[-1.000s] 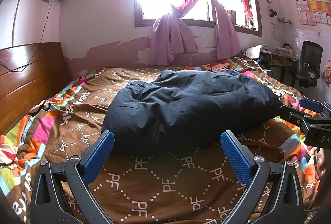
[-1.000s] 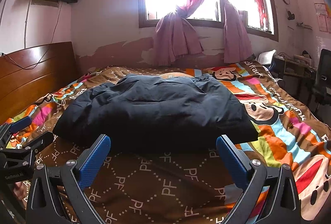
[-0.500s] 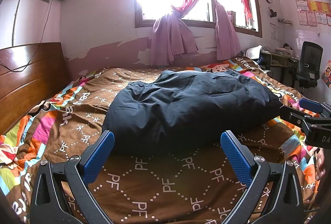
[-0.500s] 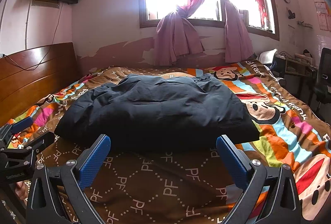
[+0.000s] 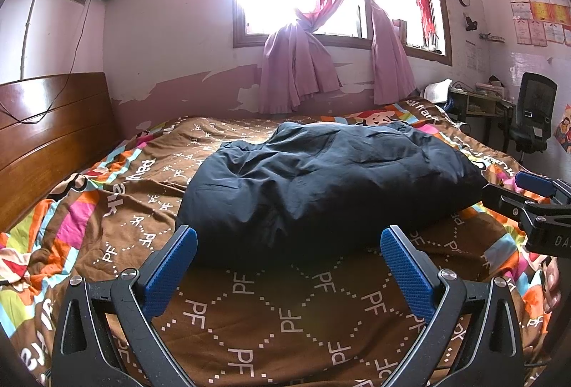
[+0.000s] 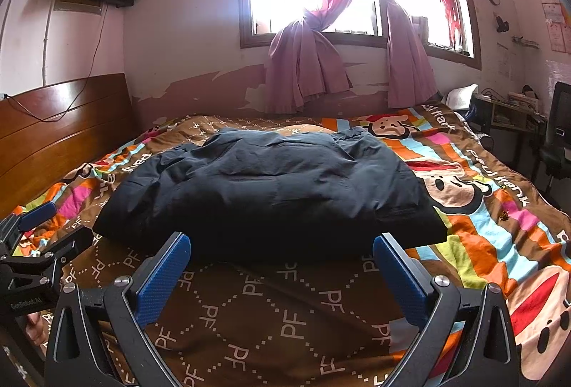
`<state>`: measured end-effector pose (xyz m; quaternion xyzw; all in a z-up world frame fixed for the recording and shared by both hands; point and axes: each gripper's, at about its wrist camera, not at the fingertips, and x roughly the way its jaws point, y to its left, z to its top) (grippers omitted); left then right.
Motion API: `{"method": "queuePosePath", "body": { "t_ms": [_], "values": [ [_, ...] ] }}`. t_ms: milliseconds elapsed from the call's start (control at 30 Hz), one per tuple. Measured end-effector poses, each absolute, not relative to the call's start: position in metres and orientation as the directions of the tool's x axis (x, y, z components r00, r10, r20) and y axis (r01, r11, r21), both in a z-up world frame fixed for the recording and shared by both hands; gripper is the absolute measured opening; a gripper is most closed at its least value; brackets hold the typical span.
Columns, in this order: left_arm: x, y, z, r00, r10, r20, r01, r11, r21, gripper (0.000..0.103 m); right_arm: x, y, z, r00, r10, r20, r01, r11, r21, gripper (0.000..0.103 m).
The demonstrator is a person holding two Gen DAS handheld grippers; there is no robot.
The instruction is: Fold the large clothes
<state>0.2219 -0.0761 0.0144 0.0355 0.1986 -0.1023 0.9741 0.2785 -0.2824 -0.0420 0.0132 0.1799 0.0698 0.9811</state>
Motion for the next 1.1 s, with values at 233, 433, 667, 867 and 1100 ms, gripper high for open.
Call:
{"method": "queuePosePath", "body": {
  "t_ms": [233, 433, 667, 867, 1100],
  "values": [
    [0.2226, -0.0777, 0.0156, 0.9, -0.185, -0.394, 0.213, 0.977, 0.027, 0.101, 0.2785, -0.283, -0.0424, 0.924, 0.148, -0.354, -0.137, 0.989, 0.057, 0.103],
    [0.2221, -0.0773, 0.0154, 0.901, -0.185, -0.393, 0.213, 0.977, 0.028, 0.101, 0.2787, -0.2831, -0.0424, 0.922, 0.149, -0.357, -0.137, 0.989, 0.059, 0.103],
    [0.2224, -0.0778, 0.0156, 0.9, -0.185, -0.394, 0.212, 0.977, 0.027, 0.101, 0.2778, -0.2839, -0.043, 0.923, 0.146, -0.355, -0.133, 0.989, 0.061, 0.103],
    [0.2222, -0.0778, 0.0154, 0.9, -0.185, -0.394, 0.213, 0.977, 0.027, 0.101, 0.2778, -0.2837, -0.0429, 0.923, 0.146, -0.356, -0.133, 0.989, 0.061, 0.103],
    [0.2234, -0.0796, 0.0164, 0.899, -0.187, -0.396, 0.215, 0.976, 0.027, 0.101, 0.2783, -0.2837, -0.0426, 0.923, 0.145, -0.355, -0.132, 0.989, 0.061, 0.103]
  ]
}}
